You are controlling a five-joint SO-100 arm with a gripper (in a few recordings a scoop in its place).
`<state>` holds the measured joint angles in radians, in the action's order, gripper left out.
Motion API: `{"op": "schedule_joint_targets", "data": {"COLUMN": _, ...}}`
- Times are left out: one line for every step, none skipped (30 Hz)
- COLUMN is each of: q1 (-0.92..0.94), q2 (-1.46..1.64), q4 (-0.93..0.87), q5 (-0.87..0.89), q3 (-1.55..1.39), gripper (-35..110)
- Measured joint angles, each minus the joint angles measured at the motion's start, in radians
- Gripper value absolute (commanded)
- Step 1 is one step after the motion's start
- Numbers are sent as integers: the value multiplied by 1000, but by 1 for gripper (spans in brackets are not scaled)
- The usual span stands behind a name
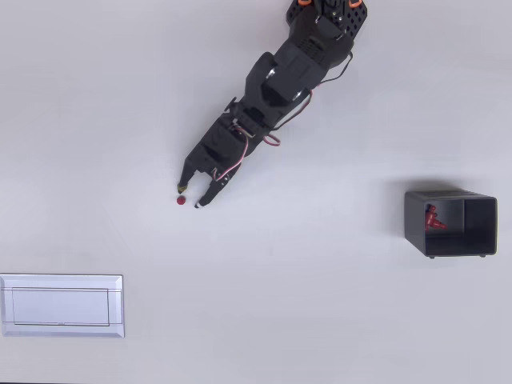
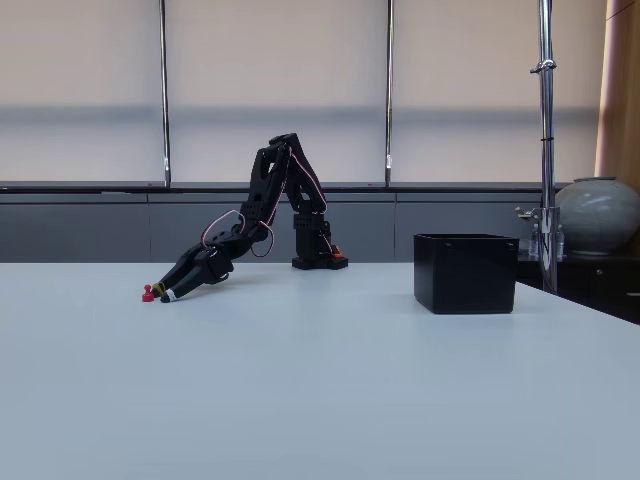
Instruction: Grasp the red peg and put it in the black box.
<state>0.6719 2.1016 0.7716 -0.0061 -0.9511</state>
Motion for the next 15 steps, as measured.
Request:
{"op": "schedule_joint_targets", "data": {"q1": 0, "q2": 2, "q4": -12, "q5": 0, "q3": -9, "gripper": 16}}
{"op": "schedule_joint_targets", "data": {"q1": 0, "q2": 3, "q4": -18, "q5": 0, "q3": -17, "gripper": 16}}
{"op": "schedule_joint_targets", "data": {"q1": 0, "q2": 8, "q4": -21, "q5": 0, "q3": -28, "gripper": 16}}
{"op": "schedule_joint_targets", "data": {"q1": 0, "q2": 8, "q4": -25, "q5": 0, "q3": -32, "gripper": 16}}
{"op": "schedule_joint_targets", "data": {"q1": 0, "q2": 8, "q4": -28, "q5": 0, "q3": -35, "gripper": 16}}
{"op": "schedule_joint_targets", "data": {"q1": 0, "q2": 12, "q4": -28, "q5": 0, "q3": -35, "gripper": 16}}
{"op": "schedule_joint_targets", "data": {"q1": 0, "q2": 14, "q4": -28, "q5": 0, "q3": -40, "gripper": 16}}
{"op": "schedule_joint_targets", "data": {"q1": 2, "q2": 18, "q4": -28, "q5": 0, "q3": -46, "gripper": 16}}
{"op": "schedule_joint_targets", "data": {"q1": 2, "q2": 25, "q4": -28, "q5": 0, "q3": -52, "gripper": 16}}
{"op": "schedule_joint_targets", "data": {"q1": 2, "q2": 29, "q4": -28, "q5": 0, "q3": -61, "gripper": 16}}
{"op": "schedule_joint_targets", "data": {"q1": 2, "q2": 34, "q4": -28, "q5": 0, "q3": -67, "gripper": 16}}
{"op": "schedule_joint_targets", "data": {"q1": 2, "q2": 37, "q4": -28, "q5": 0, "q3": -71, "gripper": 16}}
{"op": "schedule_joint_targets", "data": {"q1": 2, "q2": 38, "q4": -28, "q5": 0, "q3": -74, "gripper": 16}}
{"op": "schedule_joint_targets", "data": {"q1": 2, "q2": 40, "q4": -28, "q5": 0, "q3": -74, "gripper": 16}}
{"op": "schedule_joint_targets", "data": {"q1": 2, "q2": 40, "q4": -28, "q5": 0, "q3": -74, "gripper": 16}}
